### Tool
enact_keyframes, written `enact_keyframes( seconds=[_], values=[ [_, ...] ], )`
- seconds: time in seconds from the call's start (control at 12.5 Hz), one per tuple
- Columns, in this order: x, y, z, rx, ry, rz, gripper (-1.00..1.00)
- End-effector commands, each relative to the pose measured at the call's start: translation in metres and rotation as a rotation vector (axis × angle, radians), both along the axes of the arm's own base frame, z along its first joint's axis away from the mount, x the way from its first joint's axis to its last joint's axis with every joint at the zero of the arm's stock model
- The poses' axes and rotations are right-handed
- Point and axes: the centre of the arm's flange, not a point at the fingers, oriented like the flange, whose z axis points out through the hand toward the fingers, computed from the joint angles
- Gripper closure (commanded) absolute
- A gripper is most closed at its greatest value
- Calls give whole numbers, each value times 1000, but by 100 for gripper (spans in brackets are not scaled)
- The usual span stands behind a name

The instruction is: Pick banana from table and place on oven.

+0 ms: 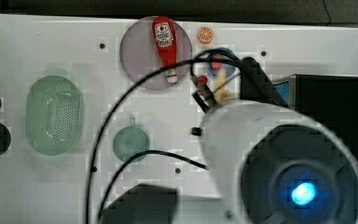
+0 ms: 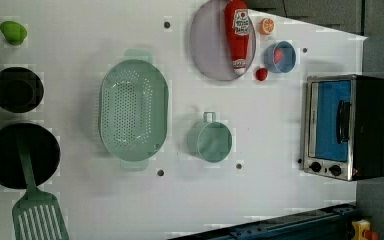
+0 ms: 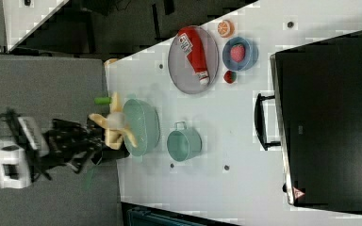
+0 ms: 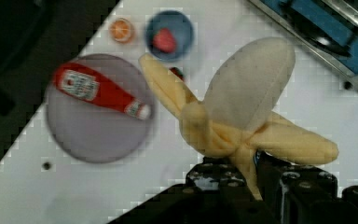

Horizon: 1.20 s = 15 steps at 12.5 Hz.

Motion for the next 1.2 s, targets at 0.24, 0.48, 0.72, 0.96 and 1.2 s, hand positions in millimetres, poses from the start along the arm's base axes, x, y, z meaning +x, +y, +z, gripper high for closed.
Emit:
enact_keyframes(
  seconds=[0.24,0.48,0.72,0.96,1.2],
  values=[
    [1,-156,-89,59,154,-36,62],
    [-13,-245,-114,13,124,77,62],
    [-23,-302,-141,-66,119,212,62],
    [-17,-311,-158,-95,136,269,55],
    [-14,-310,-161,-100,135,273,-10]
  ],
)
